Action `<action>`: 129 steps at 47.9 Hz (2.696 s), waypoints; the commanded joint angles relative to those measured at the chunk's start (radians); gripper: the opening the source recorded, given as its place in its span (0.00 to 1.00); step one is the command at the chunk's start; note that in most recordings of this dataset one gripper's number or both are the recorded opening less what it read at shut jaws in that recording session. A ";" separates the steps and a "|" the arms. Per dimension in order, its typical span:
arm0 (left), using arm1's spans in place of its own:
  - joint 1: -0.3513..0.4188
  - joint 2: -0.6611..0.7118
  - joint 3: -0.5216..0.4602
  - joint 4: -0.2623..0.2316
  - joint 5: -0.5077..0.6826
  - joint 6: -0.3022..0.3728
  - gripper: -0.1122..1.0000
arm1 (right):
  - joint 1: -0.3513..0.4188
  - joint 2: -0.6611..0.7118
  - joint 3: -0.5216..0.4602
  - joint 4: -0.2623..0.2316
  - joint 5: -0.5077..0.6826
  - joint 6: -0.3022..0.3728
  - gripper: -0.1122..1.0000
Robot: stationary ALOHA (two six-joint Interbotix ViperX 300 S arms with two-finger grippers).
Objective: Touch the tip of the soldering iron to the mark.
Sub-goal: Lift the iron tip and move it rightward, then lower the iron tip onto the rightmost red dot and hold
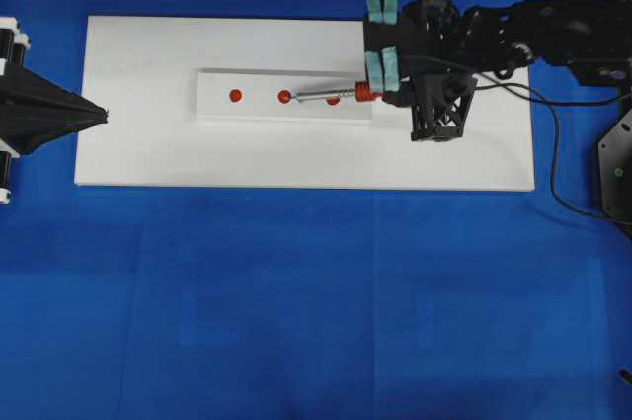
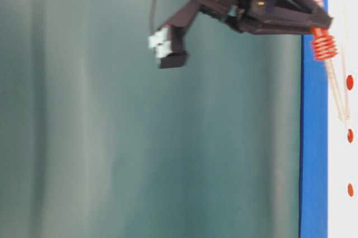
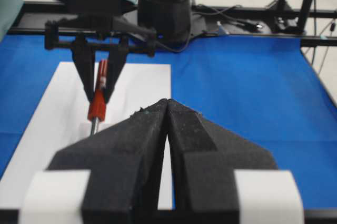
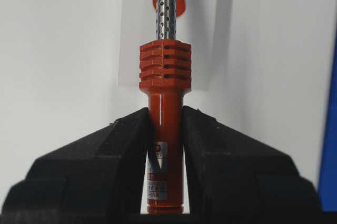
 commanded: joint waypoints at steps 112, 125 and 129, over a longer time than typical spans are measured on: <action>0.000 0.002 -0.012 0.003 -0.011 -0.002 0.10 | -0.035 -0.370 0.041 -0.100 0.235 0.038 0.16; 0.000 0.002 -0.012 0.002 -0.011 -0.002 0.10 | -0.035 -0.347 0.049 -0.100 0.232 0.040 0.16; -0.002 0.002 -0.012 0.002 -0.011 -0.002 0.10 | -0.037 -0.321 0.064 -0.098 0.215 0.040 0.16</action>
